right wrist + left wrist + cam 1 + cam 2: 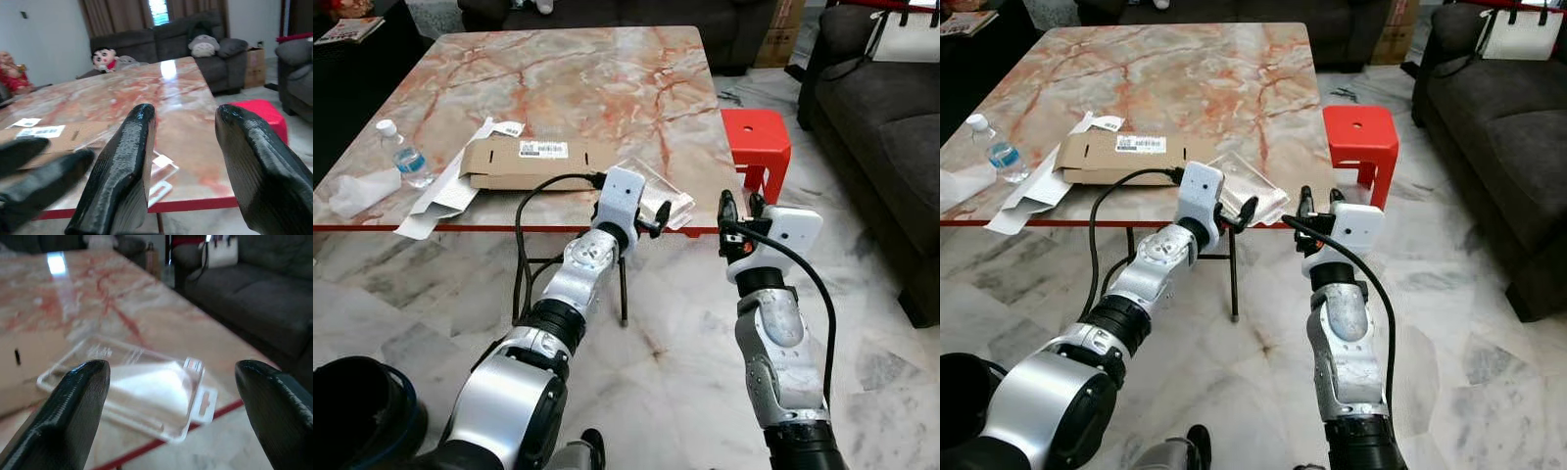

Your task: Picking trash to rubbish bin

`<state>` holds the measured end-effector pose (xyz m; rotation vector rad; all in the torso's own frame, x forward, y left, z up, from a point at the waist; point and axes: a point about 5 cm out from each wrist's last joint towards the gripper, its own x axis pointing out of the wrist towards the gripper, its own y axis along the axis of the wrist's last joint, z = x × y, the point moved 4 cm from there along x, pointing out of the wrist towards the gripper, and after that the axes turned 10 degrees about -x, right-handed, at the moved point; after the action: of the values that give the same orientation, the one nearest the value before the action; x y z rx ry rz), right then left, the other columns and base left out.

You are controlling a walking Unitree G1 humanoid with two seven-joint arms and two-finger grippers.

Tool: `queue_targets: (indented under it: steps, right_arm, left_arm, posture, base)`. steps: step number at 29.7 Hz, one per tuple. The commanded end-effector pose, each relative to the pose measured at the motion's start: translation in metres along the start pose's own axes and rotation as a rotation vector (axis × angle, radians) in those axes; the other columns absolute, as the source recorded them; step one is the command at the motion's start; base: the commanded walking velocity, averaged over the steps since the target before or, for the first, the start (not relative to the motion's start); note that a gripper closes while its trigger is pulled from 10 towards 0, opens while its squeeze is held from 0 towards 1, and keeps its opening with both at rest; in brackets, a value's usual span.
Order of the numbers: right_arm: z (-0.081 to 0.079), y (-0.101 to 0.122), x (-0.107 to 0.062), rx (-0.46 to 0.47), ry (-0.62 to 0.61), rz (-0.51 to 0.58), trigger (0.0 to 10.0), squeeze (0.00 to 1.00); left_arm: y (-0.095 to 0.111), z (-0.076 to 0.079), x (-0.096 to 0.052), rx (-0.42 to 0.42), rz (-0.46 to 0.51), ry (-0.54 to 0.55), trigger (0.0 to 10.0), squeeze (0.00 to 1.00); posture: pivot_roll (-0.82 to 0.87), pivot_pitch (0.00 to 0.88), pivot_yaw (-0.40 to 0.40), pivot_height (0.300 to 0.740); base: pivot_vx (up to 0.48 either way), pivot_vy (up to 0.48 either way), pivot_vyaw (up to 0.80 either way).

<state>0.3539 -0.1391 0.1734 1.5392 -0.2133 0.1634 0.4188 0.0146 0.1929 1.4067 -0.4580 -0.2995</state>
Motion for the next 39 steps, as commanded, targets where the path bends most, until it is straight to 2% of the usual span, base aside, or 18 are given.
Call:
queue_targets:
  steps: [1, 3, 5, 7, 10, 15, 19, 26, 39]
  right_arm:
    - [0.008, 0.000, 0.002, -0.007, -0.041, -0.008, 10.0, 0.00]
    - [0.012, 0.002, 0.004, -0.014, -0.051, -0.004, 10.0, 0.00]
    - [0.016, 0.006, 0.005, -0.021, -0.063, 0.014, 10.0, 0.00]
    - [0.018, 0.011, 0.006, -0.024, -0.068, 0.035, 10.0, 0.00]
    - [0.020, 0.014, 0.007, -0.026, -0.071, 0.042, 10.0, 0.00]
    - [0.024, 0.013, 0.009, -0.018, -0.093, 0.040, 10.0, 0.00]
    - [0.025, 0.013, 0.010, -0.017, -0.095, 0.041, 10.0, 0.00]
    - [0.029, 0.009, 0.012, -0.018, -0.111, 0.019, 10.0, 0.00]
    - [0.022, 0.010, 0.011, -0.018, -0.092, 0.041, 10.0, 0.00]
  left_arm:
    - [0.007, 0.003, -0.002, -0.005, 0.062, -0.010, 10.0, 0.00]
    - [0.009, 0.005, -0.006, 0.019, 0.098, -0.025, 10.0, 0.00]
    - [0.010, 0.005, -0.010, 0.081, 0.122, -0.034, 10.0, 0.00]
    - [0.012, 0.003, -0.014, 0.079, 0.148, -0.028, 10.0, 0.00]
    - [0.013, -0.004, -0.017, 0.120, 0.166, 0.003, 10.0, 0.00]
    - [0.005, -0.015, -0.022, 0.088, 0.149, 0.057, 10.0, 0.00]
    - [0.006, -0.016, -0.023, 0.080, 0.157, 0.069, 10.0, 0.00]
    - [0.008, -0.011, -0.020, 0.076, 0.163, 0.062, 10.0, 0.00]
    - [0.008, -0.006, -0.020, 0.073, 0.165, 0.049, 10.0, 0.00]
  posture:
    - [0.03, 0.162, 0.041, 0.740]
    - [0.03, 0.162, 0.040, 0.740]
    - [0.03, 0.161, 0.040, 0.740]
    - [0.03, 0.160, 0.040, 0.740]
    - [0.03, 0.156, 0.041, 0.740]
    - [0.03, 0.143, 0.041, 0.740]
    - [0.03, 0.130, 0.042, 0.740]
    - [0.03, 0.105, 0.045, 0.740]
    - [0.02, 0.072, 0.050, 0.740]
  base:
    - [0.000, 0.000, 0.00]
    - [0.000, 0.000, 0.00]
    - [0.000, 0.000, 0.00]
    - [0.000, 0.000, 0.00]
    - [0.000, 0.000, 0.00]
    - [0.259, 0.000, 0.00]
    - [0.350, 0.000, 0.00]
    - [0.364, 0.000, 0.00]
    - [0.480, 0.000, -0.10]
